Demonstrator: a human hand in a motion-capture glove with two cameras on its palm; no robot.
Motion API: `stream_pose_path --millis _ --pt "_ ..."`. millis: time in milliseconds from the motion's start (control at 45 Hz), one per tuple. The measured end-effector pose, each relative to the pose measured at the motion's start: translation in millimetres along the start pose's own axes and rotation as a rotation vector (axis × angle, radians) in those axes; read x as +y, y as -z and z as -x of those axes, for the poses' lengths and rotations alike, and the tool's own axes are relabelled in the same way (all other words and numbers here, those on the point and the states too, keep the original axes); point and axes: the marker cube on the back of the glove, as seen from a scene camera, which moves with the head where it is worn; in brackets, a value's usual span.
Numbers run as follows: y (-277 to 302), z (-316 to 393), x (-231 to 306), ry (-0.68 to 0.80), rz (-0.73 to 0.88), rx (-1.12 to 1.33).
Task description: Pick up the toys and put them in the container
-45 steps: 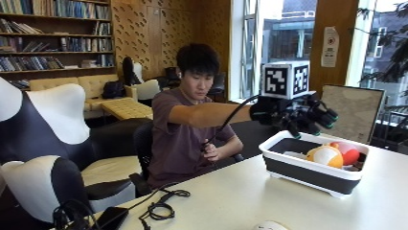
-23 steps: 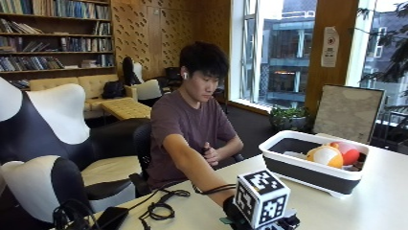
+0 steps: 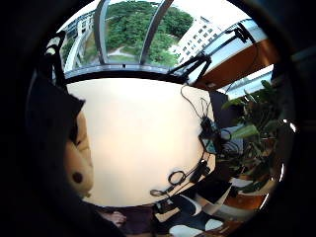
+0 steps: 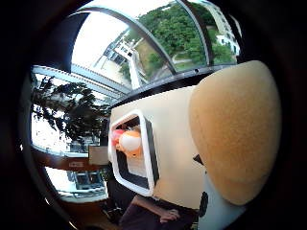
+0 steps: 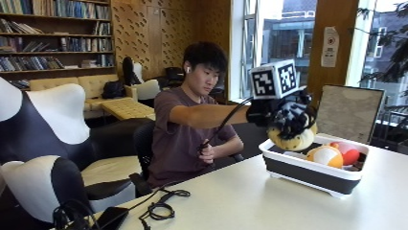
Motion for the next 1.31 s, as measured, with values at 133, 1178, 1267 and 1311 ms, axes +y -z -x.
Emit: stream_pose_path --millis 133,1178,1267,1311 --pt "31 109 36 0.122 -0.005 0.000" --pt "-105 307 157 0.513 0.399 0.310" --pt "-95 302 153 0.488 0.377 0.306" --pt "-92 308 155 0.453 0.388 0.233"
